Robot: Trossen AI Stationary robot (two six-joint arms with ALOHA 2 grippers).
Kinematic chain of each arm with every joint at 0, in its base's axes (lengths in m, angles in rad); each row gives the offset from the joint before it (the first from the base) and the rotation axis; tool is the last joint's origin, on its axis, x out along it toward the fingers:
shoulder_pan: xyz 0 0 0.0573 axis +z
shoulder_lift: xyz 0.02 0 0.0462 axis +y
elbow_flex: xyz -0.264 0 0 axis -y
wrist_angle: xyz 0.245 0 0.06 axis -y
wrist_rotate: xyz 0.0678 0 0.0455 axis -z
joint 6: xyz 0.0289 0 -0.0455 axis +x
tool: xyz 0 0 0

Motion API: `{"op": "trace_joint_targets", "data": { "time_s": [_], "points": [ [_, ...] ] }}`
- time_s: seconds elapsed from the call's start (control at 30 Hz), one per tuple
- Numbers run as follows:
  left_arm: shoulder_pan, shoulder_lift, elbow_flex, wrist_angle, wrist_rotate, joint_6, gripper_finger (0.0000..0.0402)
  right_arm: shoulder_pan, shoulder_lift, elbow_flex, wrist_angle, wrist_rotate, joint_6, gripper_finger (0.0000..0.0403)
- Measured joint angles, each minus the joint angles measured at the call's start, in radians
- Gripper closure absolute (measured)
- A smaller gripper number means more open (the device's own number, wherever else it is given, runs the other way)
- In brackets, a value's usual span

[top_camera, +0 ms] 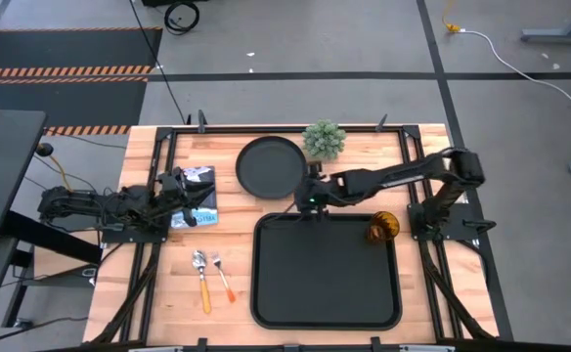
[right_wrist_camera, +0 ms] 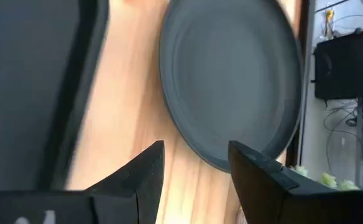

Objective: Pick and place plate/cup/fork/spoon on tray
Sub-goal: Put the black plate on the black tray to the bottom of the orange cup

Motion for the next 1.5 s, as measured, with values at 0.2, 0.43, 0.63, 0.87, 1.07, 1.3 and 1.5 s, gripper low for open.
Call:
{"op": "trace_joint_targets", "data": {
  "time_s": [0.2, 0.43, 0.63, 0.87, 1.07, 1.3, 1.5],
  "points": [
    [0.0, 0.0, 0.0, -0.014, -0.035, -0.003, 0.0319, -0.085, 0.105, 0.0, 0.062, -0.044, -0.031, 0.0225],
    [0.0, 0.0, 0.0, -0.014, -0.089, -0.002, 0.0319, -0.133, 0.186, 0.0, 0.133, -0.079, -0.182, 0.0245],
    [0.0, 0.0, 0.0, -0.014, -0.089, -0.001, 0.0319, -0.142, 0.237, 0.0, 0.185, -0.05, -0.315, 0.0266],
    [0.0, 0.0, 0.0, -0.016, -0.089, -0.001, 0.0319, -0.145, 0.239, 0.0, 0.2, -0.074, -0.353, 0.0315],
    [0.0, 0.0, 0.0, -0.017, -0.089, -0.001, 0.0319, -0.162, 0.239, 0.0, 0.193, -0.128, -0.355, 0.0354],
    [0.0, 0.0, 0.0, -0.017, -0.089, -0.001, 0.0319, -0.163, 0.239, 0.0, 0.189, -0.137, -0.367, 0.0381],
    [0.0, 0.0, 0.0, -0.017, -0.089, -0.001, 0.0319, -0.128, 0.239, 0.0, 0.188, -0.137, -0.365, 0.0389]
  ]
}}
